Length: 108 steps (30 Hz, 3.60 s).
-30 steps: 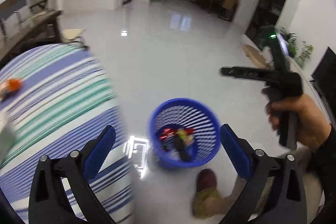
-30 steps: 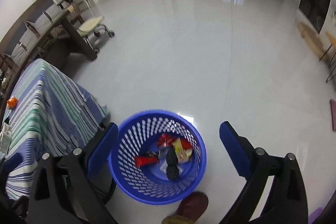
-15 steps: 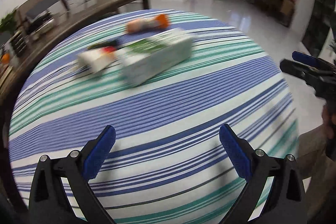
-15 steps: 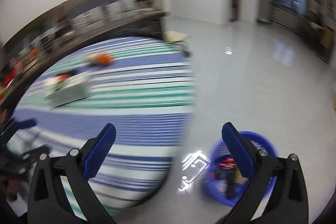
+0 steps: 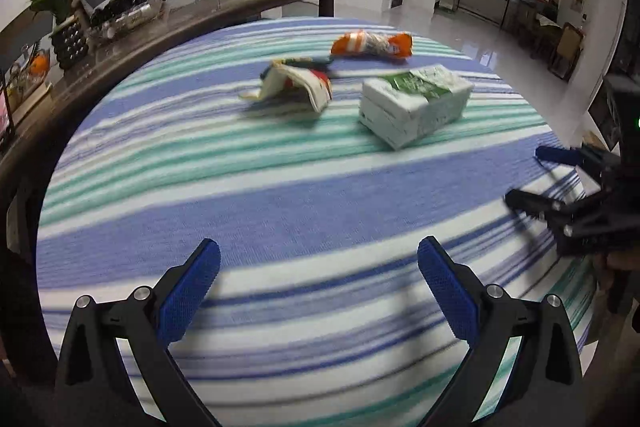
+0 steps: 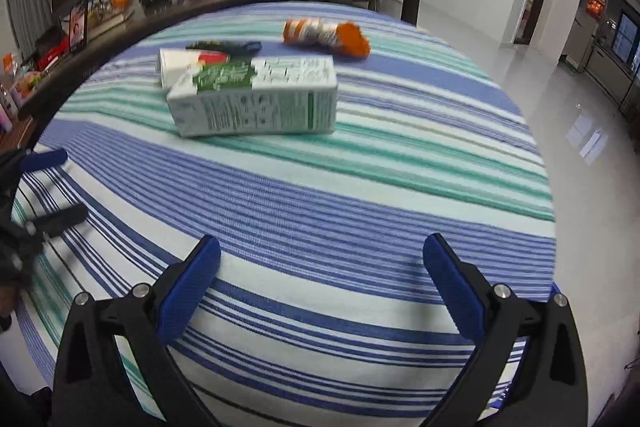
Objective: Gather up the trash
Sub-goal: 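Return both tools over the table toward the milk carton, then grasp the green-white milk carton with the left tool while the right tool grasps the red-white paper cup, then lift the carton and cup off the table with both tools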
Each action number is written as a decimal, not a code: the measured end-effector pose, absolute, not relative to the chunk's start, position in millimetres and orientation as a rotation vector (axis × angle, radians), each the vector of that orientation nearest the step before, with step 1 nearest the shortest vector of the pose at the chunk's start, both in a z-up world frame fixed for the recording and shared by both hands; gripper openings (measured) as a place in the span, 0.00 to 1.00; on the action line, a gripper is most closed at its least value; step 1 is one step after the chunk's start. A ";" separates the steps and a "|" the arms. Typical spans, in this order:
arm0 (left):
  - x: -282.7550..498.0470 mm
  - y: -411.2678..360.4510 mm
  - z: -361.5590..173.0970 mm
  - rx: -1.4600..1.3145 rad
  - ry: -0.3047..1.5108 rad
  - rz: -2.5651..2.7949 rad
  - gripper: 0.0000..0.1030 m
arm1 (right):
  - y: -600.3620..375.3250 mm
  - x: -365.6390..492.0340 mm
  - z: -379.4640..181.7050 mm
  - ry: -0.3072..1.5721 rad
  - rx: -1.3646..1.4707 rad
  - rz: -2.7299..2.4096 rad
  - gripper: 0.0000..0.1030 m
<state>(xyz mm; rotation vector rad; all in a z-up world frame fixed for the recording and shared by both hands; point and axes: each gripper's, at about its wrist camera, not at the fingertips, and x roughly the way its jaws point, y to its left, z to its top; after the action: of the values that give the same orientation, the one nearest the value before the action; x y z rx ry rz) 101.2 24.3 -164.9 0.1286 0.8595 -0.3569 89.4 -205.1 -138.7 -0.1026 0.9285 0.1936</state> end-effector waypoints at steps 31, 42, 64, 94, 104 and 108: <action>120.7 -58.7 -141.6 0.323 0.810 -0.560 0.48 | -258.1 37.5 -109.9 0.856 0.060 0.177 0.96; 84.5 75.1 -141.6 0.102 0.802 -0.161 0.48 | -194.5 102.8 -106.1 0.902 0.111 0.321 0.96; 90.2 88.5 -150.4 -0.039 0.795 -0.138 0.47 | -104.9 201.7 -111.7 1.028 0.153 0.261 0.37; 125.5 49.4 -156.7 0.108 0.943 -0.275 0.66 | -200.5 144.0 -121.4 1.101 0.078 0.345 0.68; 114.4 46.4 -155.1 0.067 0.922 -0.300 0.45 | -196.5 136.8 -109.5 1.085 0.053 0.373 0.31; 107.9 43.4 -148.3 0.033 0.904 -0.322 0.45 | -199.0 129.2 -100.4 1.059 0.061 0.388 0.31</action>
<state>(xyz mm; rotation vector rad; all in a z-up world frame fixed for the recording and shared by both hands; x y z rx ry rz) 107.9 43.4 -148.3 0.0330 0.9045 -0.3218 129.2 -199.0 -100.4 0.0607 1.0586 0.3883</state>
